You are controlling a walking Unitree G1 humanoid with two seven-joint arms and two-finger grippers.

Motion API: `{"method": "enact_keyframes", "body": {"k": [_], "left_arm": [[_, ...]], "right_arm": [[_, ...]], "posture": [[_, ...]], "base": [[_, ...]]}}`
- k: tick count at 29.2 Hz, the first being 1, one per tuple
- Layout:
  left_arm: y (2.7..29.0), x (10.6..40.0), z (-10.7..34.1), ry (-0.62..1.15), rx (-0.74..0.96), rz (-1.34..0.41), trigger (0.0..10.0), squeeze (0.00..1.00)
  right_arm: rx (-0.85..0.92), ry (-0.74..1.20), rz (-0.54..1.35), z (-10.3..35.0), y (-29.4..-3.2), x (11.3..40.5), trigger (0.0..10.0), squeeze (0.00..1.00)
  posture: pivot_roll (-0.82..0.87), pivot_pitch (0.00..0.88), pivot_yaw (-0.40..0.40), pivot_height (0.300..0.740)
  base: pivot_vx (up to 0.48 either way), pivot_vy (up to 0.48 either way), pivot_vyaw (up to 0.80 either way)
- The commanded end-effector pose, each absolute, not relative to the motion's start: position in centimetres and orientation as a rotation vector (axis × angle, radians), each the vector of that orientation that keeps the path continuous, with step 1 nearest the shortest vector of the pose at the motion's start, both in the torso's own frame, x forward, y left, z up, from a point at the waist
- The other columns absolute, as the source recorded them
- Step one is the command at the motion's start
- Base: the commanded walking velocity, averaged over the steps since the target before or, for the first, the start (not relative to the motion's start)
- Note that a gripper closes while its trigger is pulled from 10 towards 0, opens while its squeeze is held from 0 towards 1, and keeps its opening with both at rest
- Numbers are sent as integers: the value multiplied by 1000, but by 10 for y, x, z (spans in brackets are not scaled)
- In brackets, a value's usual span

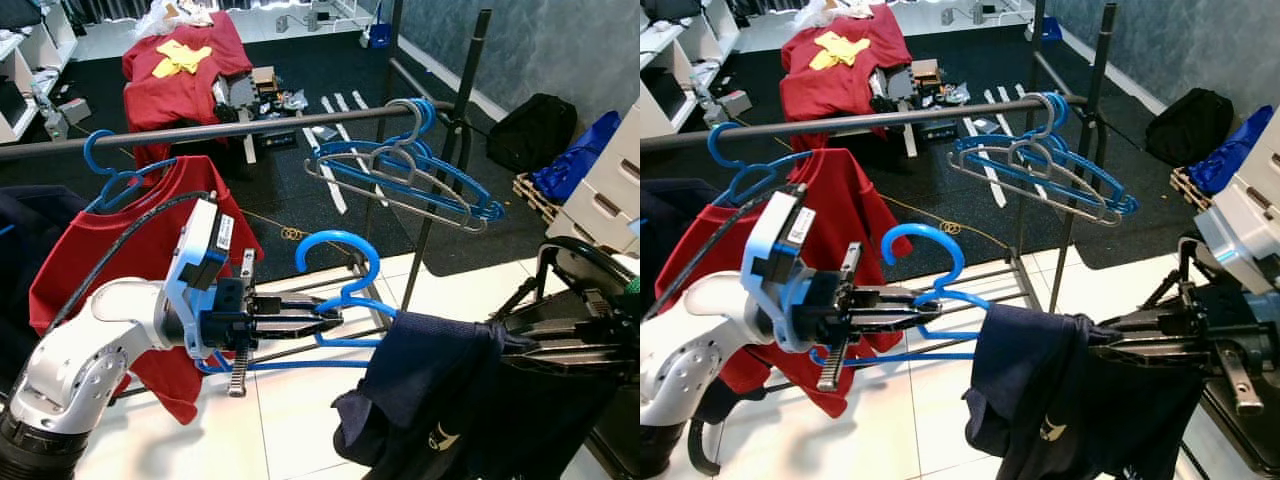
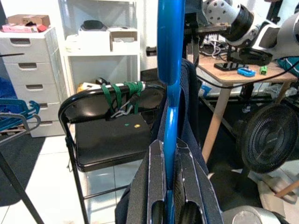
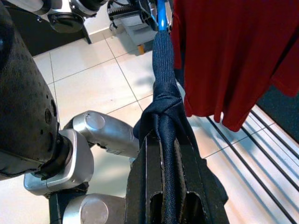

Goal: Hang hanger

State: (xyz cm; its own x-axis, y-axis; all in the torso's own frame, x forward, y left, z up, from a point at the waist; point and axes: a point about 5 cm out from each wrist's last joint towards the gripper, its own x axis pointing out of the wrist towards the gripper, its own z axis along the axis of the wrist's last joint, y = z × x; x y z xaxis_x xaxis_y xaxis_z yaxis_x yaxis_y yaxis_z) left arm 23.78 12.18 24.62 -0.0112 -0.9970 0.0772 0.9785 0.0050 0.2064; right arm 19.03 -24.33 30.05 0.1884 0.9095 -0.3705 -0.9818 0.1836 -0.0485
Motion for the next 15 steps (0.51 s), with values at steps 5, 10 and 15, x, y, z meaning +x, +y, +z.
{"method": "enact_keyframes", "body": {"k": [5, 10, 15], "left_arm": [[118, 235, 241, -187, 135, -1570, 0, 0], [118, 239, 245, -223, 110, -1535, 0, 0], [116, 244, 252, -282, 31, -1485, 0, 0]], "right_arm": [[-335, 222, 1329, 306, -242, 197, 10000, 82], [-330, 183, 1278, 307, -243, 204, 10000, 1000], [-345, 139, 1224, 309, -247, 210, 10000, 1000]], "posture": [[-71, 117, 42, 740], [-71, 119, 41, 740], [-72, 123, 38, 740]], "base": [[0, 0, 0], [0, 0, 0], [0, 0, 0]]}}
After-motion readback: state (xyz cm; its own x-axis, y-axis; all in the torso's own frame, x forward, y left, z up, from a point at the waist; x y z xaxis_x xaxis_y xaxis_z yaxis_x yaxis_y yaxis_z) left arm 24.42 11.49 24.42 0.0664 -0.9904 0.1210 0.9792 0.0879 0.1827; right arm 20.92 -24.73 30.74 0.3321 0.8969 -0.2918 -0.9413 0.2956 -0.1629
